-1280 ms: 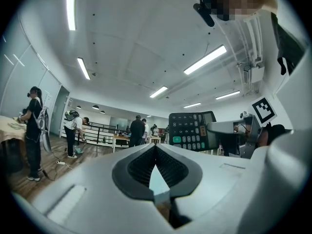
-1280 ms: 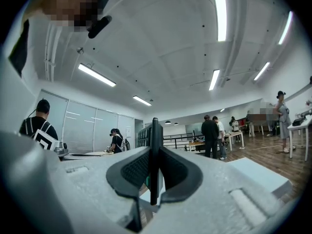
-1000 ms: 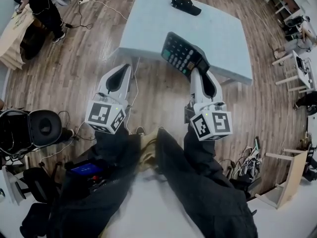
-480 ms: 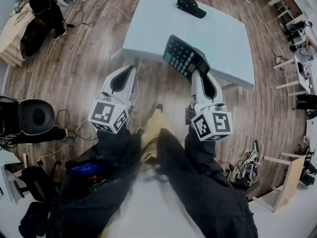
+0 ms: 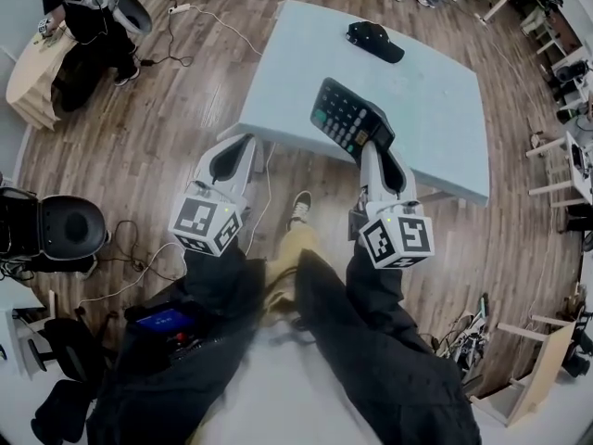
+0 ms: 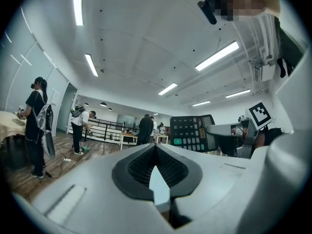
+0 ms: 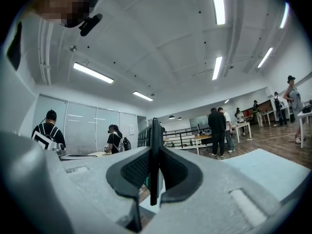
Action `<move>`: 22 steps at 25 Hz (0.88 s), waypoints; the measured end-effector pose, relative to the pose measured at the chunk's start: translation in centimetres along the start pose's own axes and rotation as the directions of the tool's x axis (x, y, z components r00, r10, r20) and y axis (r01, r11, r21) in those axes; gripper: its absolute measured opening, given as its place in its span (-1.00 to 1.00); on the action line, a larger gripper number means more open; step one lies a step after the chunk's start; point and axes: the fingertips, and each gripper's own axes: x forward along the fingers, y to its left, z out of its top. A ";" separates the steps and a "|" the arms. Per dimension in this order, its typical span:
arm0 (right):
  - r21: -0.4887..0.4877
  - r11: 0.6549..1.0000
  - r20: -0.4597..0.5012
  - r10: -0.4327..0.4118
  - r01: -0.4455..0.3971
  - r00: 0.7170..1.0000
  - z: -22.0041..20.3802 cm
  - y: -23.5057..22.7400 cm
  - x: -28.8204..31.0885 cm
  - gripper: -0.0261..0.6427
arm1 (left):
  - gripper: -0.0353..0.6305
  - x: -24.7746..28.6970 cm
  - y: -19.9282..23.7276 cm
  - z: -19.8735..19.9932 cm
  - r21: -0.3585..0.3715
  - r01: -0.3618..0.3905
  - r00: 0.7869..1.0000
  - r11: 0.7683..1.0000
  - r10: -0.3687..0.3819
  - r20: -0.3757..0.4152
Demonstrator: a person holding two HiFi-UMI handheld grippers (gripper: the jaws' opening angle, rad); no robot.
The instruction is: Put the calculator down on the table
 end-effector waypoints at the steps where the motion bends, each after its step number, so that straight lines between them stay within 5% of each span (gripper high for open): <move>1: 0.001 1.000 -0.002 0.005 -0.005 1.000 0.0 -0.5 1.2 -0.78 | -0.91 1.0 0.7 0.1 -0.002 -0.007 1.000 1.000 0.007 0.002; 14: -0.009 1.000 -0.006 0.023 -0.023 1.000 2.5 -11.1 16.4 -0.78 | -0.90 19.7 5.6 2.0 -0.011 0.014 1.000 1.000 -0.013 0.019; 22: 0.051 0.998 -0.068 0.042 -0.038 0.997 0.2 -13.3 23.2 -0.78 | -0.90 25.0 8.9 0.3 -0.041 0.011 0.999 0.999 -0.013 -0.040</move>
